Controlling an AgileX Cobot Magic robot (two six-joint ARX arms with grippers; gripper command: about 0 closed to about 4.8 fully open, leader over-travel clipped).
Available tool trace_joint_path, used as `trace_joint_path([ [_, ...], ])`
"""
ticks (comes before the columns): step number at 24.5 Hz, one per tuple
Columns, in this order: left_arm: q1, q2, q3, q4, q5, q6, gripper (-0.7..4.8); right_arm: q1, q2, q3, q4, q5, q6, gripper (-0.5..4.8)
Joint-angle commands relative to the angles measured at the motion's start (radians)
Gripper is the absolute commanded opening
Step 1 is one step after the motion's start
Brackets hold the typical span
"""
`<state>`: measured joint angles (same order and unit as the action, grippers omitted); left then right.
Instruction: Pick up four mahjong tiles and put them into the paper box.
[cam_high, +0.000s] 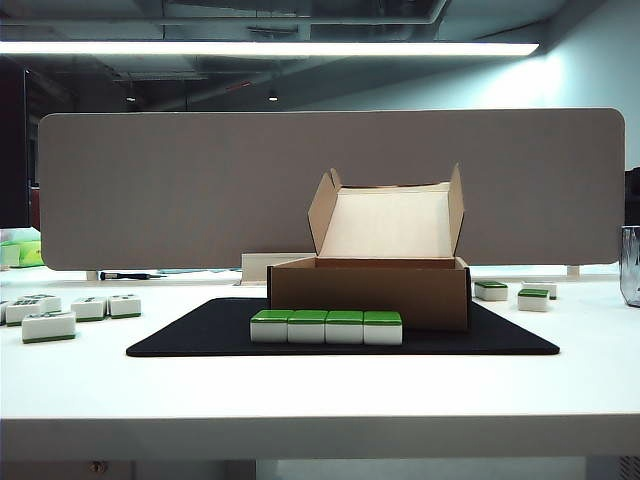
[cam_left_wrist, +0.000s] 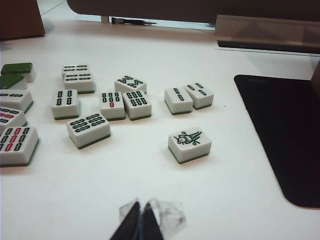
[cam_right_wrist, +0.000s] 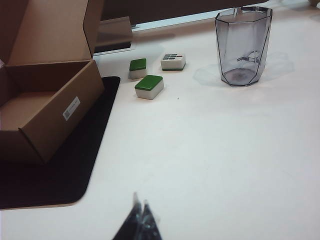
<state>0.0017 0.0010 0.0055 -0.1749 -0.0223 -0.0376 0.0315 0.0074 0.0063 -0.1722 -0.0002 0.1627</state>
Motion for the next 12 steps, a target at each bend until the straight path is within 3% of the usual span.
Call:
trace_joint_path([
  [1,0.0,0.001,0.0,-0.014,0.001,0.003,-0.06,0.0,-0.007,0.003,0.021,0.0,0.002,-0.01],
  [12,0.0,0.0,0.0,-0.014,0.001,0.0,-0.06,0.006,-0.007,0.037,0.097,0.002,0.018,-0.02],
])
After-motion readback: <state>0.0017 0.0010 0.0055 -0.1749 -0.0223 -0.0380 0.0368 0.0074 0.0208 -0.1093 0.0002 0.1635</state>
